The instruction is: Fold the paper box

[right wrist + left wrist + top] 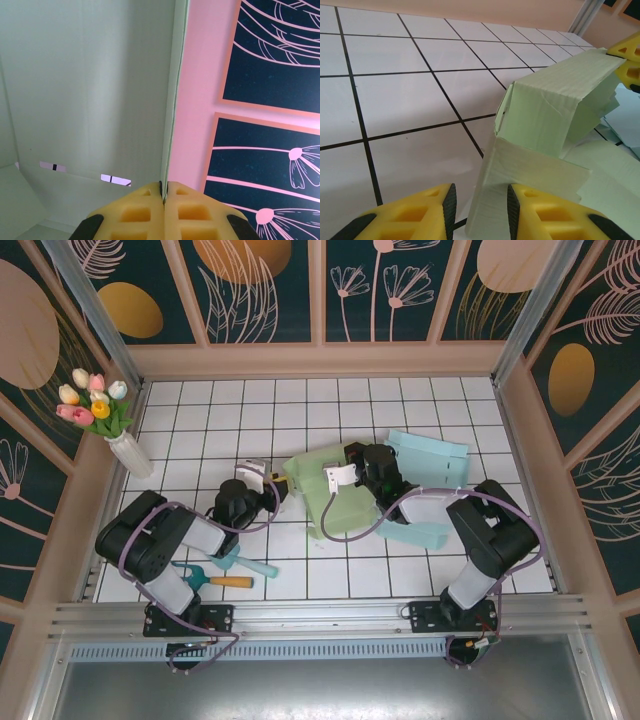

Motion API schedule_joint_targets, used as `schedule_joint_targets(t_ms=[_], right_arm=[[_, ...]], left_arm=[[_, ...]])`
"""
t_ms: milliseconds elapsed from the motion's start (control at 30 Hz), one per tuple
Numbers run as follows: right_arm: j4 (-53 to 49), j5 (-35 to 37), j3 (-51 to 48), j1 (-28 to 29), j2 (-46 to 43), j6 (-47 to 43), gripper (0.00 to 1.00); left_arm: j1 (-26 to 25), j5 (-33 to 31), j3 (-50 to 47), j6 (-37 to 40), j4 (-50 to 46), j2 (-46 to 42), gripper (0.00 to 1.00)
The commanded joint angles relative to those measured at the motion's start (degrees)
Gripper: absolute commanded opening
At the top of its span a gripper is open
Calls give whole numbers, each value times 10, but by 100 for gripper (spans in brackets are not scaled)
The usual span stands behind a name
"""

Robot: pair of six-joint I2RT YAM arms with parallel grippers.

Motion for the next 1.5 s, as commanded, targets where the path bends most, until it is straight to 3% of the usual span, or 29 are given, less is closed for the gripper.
schedule_joint_targets(t_ms=[0,1467], right_arm=[[12,-15,-7,-3,7,-1,0],[-12,-10,2,-3,13,18,0]], left_arm=[[-5,15,16,4,26,14,35],[-46,-14,60,-89,52,71,42]])
